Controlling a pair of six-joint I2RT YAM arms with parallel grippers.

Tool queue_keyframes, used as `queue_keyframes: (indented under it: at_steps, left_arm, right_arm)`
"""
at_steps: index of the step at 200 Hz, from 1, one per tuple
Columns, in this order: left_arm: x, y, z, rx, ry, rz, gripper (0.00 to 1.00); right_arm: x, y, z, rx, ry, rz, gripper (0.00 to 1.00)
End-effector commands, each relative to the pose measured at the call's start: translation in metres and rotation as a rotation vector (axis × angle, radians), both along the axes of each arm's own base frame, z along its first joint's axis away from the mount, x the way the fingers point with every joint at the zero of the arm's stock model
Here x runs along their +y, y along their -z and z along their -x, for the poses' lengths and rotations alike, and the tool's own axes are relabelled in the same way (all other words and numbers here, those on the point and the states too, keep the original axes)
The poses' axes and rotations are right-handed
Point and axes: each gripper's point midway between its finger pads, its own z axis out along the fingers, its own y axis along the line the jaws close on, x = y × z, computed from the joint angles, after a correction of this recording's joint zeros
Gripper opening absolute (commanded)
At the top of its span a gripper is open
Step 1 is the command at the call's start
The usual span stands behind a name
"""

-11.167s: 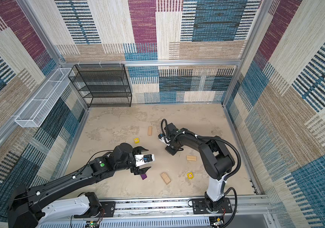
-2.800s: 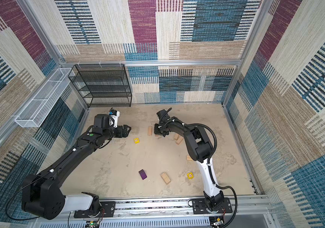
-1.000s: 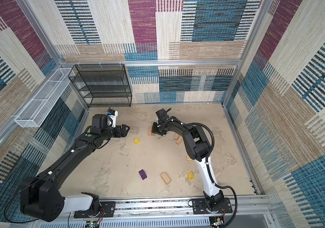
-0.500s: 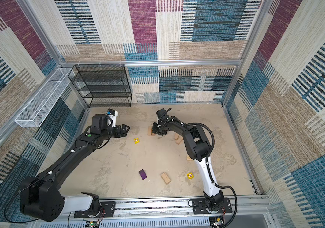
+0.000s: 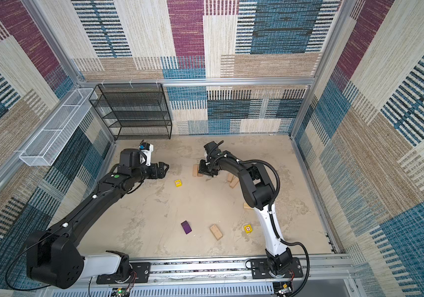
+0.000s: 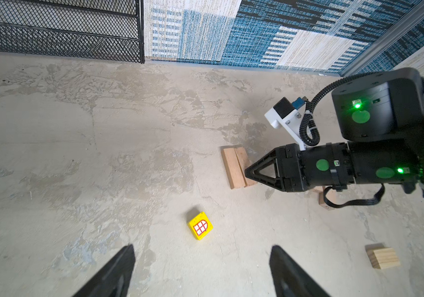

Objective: Build the wood block tower

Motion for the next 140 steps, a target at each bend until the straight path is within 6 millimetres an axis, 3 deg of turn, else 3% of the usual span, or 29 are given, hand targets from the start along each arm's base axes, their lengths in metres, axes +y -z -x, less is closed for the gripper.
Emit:
queue_keyframes:
  at_steps: [1, 140]
  left_arm:
    - [-0.0011, -0.0016, -0.0008, -0.004, -0.003, 0.016, 0.87]
    - [-0.0013, -0.0013, -0.0013, -0.003, -0.002, 0.02, 0.87]
  right_arm:
    - [-0.0051, 0.0078, 0.0065, 0.036, -0.001, 0.026, 0.29]
    - [-0.0001, 0.0066, 0.0048, 0.037, -0.017, 0.003, 0.28]
